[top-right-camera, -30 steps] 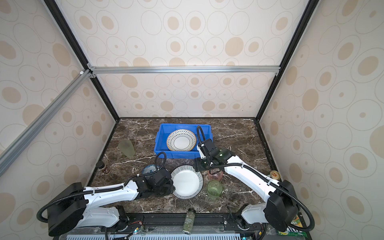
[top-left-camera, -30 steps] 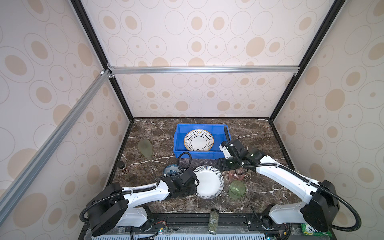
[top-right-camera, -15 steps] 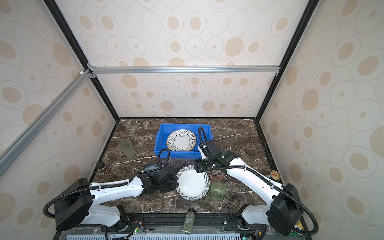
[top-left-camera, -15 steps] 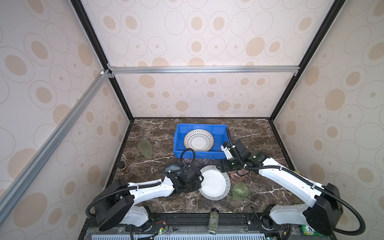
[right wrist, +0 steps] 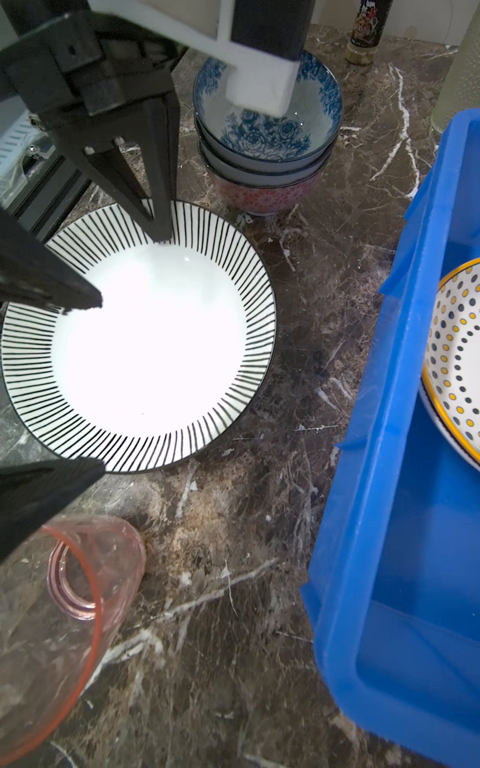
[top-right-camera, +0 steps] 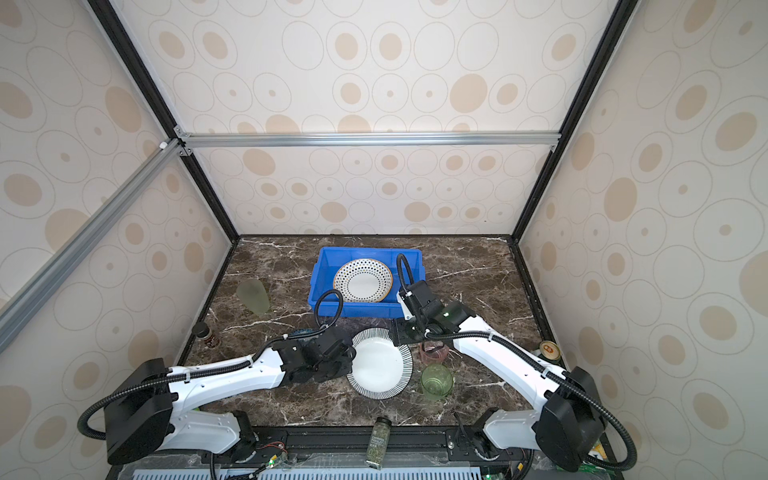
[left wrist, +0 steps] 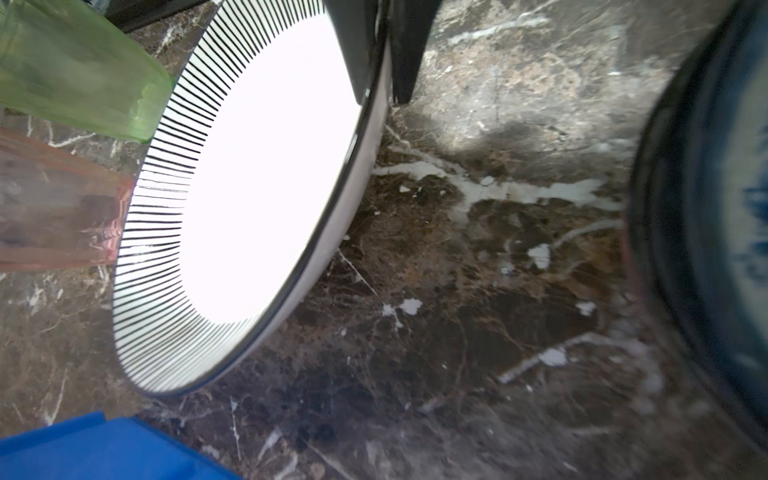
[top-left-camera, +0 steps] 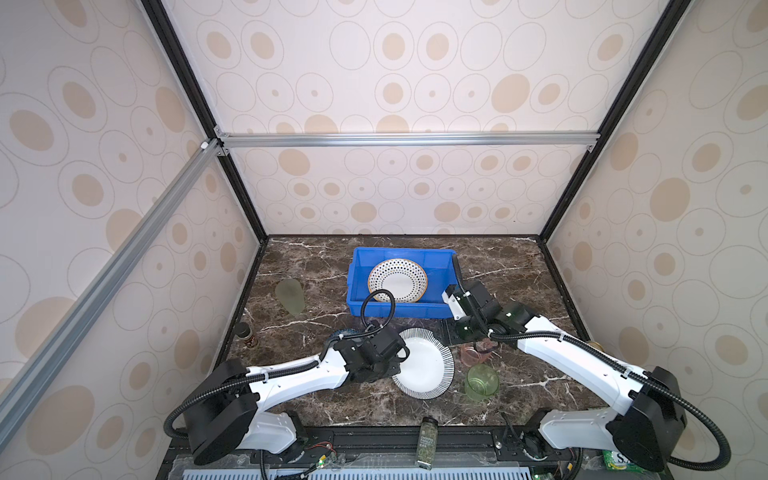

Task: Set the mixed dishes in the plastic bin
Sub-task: 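Pinch the striped plate rim with the left gripper and tilt it up, then lift the striped plate over the blue bin with the left gripper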

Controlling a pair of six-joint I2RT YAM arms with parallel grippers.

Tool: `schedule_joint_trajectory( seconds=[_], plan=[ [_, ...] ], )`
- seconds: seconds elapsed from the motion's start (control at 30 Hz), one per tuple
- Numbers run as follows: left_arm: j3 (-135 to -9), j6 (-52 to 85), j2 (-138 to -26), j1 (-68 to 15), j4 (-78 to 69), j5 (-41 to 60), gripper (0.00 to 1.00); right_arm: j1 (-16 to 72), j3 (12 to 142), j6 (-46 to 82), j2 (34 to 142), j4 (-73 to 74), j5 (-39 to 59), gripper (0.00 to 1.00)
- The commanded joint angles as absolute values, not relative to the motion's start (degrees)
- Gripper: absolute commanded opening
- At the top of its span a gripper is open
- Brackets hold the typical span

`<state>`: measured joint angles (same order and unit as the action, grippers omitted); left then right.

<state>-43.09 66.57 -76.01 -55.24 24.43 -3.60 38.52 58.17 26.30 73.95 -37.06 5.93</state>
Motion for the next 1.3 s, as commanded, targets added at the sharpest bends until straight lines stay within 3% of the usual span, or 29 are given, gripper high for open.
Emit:
schedule_joint_trajectory(
  seconds=[0.0,0.73,1.27],
  plan=[
    [-47.1,62.6,-73.7,-54.2,32.9,-11.0,0.0,38.6,59.0,25.9,72.5,-38.2,4.2,0.6],
    [-67.9,50.0,-69.9,-53.0,48.7,-27.2,0.0,37.6,63.6,24.0,70.1,-43.3,-1.6,0.61],
    [-80.4,34.6,-73.3,-40.8,42.2,-28.6,0.0,37.0,63.4,23.8,65.7,-39.1,-2.4,0.64]
  ],
)
